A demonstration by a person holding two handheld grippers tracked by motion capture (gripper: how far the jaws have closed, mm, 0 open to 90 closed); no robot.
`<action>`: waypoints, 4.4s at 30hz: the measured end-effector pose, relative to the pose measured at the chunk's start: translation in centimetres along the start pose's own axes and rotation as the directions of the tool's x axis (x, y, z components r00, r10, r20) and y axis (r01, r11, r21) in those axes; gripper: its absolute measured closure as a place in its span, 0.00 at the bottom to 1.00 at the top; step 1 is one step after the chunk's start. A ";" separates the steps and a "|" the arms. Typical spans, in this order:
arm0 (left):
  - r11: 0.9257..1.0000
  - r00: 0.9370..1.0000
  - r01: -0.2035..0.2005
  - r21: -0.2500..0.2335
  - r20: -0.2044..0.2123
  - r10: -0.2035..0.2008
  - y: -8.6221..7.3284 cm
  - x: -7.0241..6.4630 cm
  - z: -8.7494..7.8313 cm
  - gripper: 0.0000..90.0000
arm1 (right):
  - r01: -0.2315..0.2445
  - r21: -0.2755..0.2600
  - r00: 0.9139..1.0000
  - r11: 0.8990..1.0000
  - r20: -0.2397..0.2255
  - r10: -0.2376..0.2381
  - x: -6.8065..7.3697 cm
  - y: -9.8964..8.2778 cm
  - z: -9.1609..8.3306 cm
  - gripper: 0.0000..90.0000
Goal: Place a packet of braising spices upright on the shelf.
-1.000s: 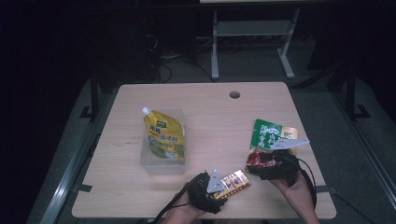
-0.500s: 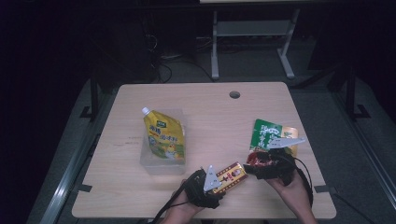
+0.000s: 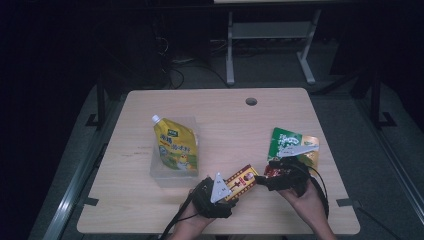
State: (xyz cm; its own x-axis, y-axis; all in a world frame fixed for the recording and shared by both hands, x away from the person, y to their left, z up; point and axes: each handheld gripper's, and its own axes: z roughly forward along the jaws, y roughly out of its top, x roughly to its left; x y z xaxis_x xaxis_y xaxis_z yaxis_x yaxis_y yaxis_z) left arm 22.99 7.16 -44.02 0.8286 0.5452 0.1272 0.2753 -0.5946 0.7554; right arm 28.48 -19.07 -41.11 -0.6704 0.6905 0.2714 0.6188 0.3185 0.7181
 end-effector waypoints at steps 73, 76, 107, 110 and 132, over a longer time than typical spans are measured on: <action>0.994 0.980 0.085 -0.067 -0.175 -0.096 2.3 1.0 1.1 0.35 | -0.274 -0.073 0.938 0.959 -0.241 0.249 -1.3 2.8 2.1 0.60; 0.993 0.980 0.094 -0.066 -0.171 -0.104 2.3 1.0 1.2 0.35 | -0.271 -0.079 0.936 0.959 -0.255 0.243 -1.1 2.9 1.8 0.64; 0.993 0.994 0.064 -0.096 -0.086 -0.072 1.7 -0.1 -0.1 0.31 | -0.029 -0.062 0.986 0.998 -0.167 0.018 0.8 5.1 -0.5 0.75; 0.994 0.997 0.046 -0.096 -0.055 -0.051 1.5 -0.3 -0.3 0.30 | -0.011 -0.059 0.988 0.998 -0.156 0.002 0.5 5.3 -0.8 0.75; 0.993 0.990 -0.029 -0.119 0.135 0.045 -0.5 -0.6 -1.1 0.29 | 0.216 -0.037 0.961 0.976 -0.168 -0.219 1.8 9.4 -0.2 0.74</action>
State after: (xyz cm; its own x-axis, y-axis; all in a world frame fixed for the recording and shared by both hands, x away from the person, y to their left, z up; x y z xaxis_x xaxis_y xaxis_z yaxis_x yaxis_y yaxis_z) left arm 21.81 7.75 -43.78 0.8983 0.4334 0.0728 0.1917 -0.5355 0.8225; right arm 33.01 -14.91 -33.73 -0.8486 0.4852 0.2110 0.4438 0.4357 0.7831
